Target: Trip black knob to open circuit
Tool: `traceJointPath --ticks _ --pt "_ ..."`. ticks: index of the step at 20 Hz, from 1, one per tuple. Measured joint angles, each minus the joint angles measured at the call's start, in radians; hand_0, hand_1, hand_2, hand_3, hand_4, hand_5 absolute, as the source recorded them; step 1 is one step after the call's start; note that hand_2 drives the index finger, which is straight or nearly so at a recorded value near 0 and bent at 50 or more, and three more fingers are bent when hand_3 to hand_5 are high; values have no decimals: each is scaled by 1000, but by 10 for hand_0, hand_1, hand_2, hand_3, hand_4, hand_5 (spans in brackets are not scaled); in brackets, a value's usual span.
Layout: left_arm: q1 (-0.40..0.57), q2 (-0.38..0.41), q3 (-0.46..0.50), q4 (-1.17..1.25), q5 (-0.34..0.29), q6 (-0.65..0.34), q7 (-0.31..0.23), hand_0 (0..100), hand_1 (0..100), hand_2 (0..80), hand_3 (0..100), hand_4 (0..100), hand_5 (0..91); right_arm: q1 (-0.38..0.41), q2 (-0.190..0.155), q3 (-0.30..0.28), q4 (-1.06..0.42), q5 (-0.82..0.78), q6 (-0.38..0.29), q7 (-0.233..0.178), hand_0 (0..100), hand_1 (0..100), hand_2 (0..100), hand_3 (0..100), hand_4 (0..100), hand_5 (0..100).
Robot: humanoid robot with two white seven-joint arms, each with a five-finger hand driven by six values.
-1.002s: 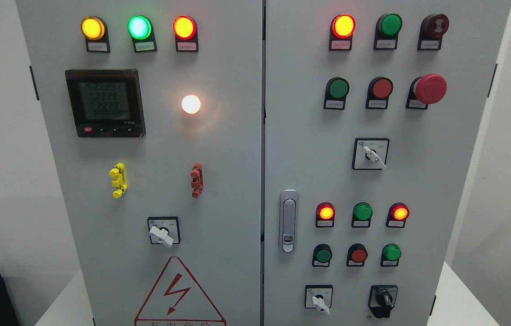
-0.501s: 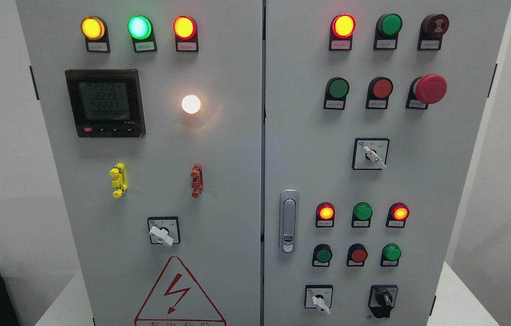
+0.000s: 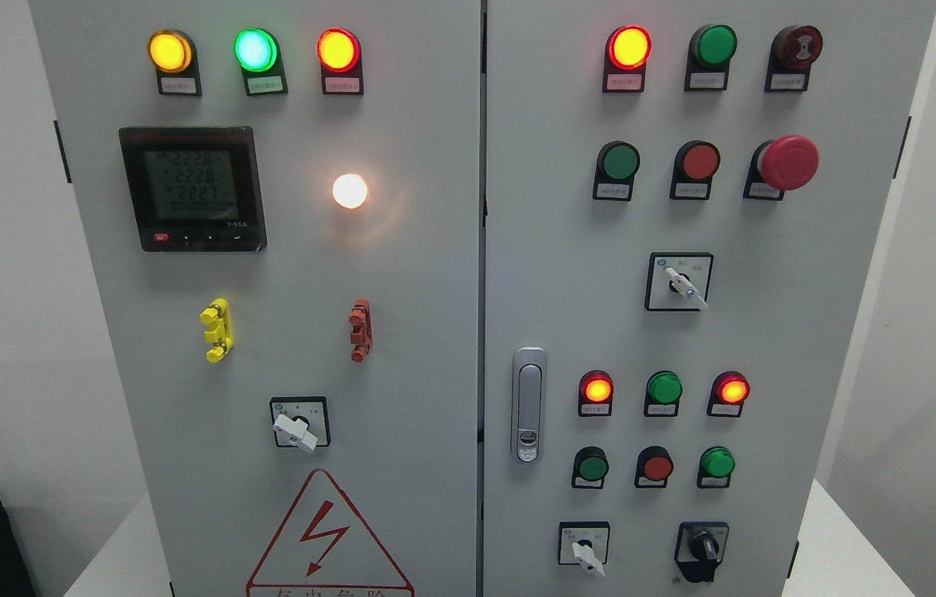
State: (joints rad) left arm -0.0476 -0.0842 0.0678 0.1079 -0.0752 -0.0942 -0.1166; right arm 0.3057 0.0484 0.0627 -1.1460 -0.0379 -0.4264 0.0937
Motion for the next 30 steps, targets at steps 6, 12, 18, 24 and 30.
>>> traceJointPath --ticks 6,12,18,24,30 --pt "0 0 0 0 0 -1 0 120 389 0 0 0 0 1 -5 2 -134 -8 -3 -12 0 115 0 472 420 250" --pt "0 0 0 0 0 -2 0 120 389 0 0 0 0 -17 -6 -10 -247 -14 28 -12 0 128 0 671 551 393" --pt "0 0 0 0 0 -2 0 120 389 0 0 0 0 -52 -5 -32 -343 -18 72 -13 0 136 0 842 740 622" --pt "0 0 0 0 0 -2 0 120 389 0 0 0 0 -75 -4 -62 -422 -39 117 -14 0 136 0 920 860 767" --pt "0 0 0 0 0 -2 0 120 389 0 0 0 0 -92 -4 -87 -484 -50 152 -34 0 129 0 1000 977 949"
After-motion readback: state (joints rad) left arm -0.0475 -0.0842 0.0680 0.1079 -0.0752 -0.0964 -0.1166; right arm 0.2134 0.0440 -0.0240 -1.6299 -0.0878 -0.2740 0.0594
